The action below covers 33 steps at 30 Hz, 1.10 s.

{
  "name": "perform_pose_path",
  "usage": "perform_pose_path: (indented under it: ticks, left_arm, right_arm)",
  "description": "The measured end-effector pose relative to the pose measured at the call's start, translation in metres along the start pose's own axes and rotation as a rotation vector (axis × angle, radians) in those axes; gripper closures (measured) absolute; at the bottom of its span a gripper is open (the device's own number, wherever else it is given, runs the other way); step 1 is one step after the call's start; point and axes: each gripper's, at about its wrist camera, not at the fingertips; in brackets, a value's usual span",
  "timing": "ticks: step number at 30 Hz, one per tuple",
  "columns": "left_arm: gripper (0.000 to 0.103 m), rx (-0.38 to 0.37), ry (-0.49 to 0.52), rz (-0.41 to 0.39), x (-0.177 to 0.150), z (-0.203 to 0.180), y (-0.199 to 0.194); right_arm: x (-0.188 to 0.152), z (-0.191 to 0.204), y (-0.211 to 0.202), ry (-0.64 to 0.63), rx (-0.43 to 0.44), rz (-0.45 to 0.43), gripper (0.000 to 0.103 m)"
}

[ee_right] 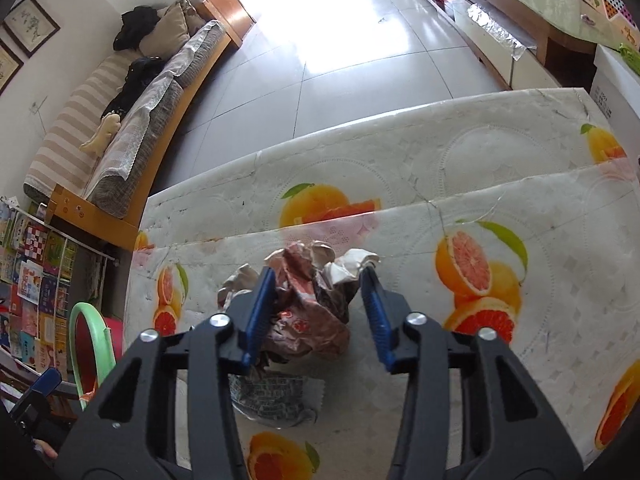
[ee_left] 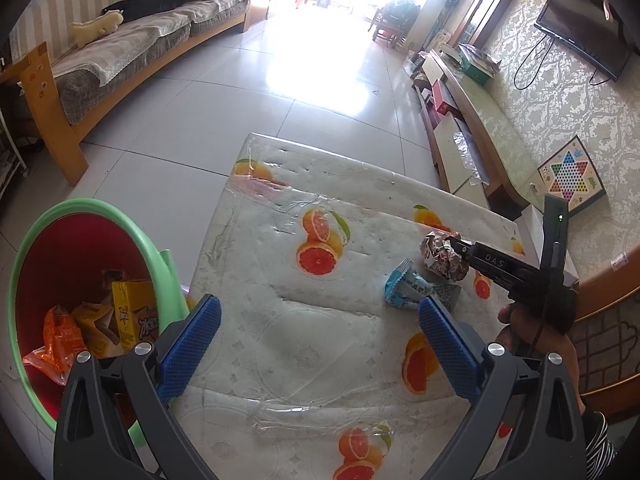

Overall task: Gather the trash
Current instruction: 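Grasp the crumpled foil with the right gripper while the left grasps the blue foil wrapper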

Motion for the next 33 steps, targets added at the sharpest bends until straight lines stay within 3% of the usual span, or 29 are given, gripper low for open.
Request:
perform_pose_path:
  ticks: [10, 16, 25, 33]
  left_arm:
    - [0.008, -0.082, 0.097, 0.095, -0.001, -0.067, 0.054]
    - [0.008, -0.076, 0.141, 0.162, -0.009, -0.102, 0.096]
    - [0.008, 0.018, 0.276, 0.221, -0.021, -0.125, 0.142]
    - [0.022, 0.039, 0.316, 0.193, -0.017, -0.124, 0.142]
  right_arm:
    - [0.007, -0.032, -0.049, -0.017, -0.003, -0.084, 0.087]
    - [0.009, -0.062, -0.076, 0.003, -0.037, -0.125, 0.087]
    - [-0.003, -0.089, -0.084, 0.038, -0.051, -0.123, 0.087]
    - [-0.01, -0.088, -0.083, 0.047, -0.039, -0.122, 0.087]
Point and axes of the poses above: each gripper's, at about its wrist camera, not at the fingertips, and y roughly the way its jaws point, z to its left, x to its top, and after that the axes turned 3 degrees about -y, right-handed
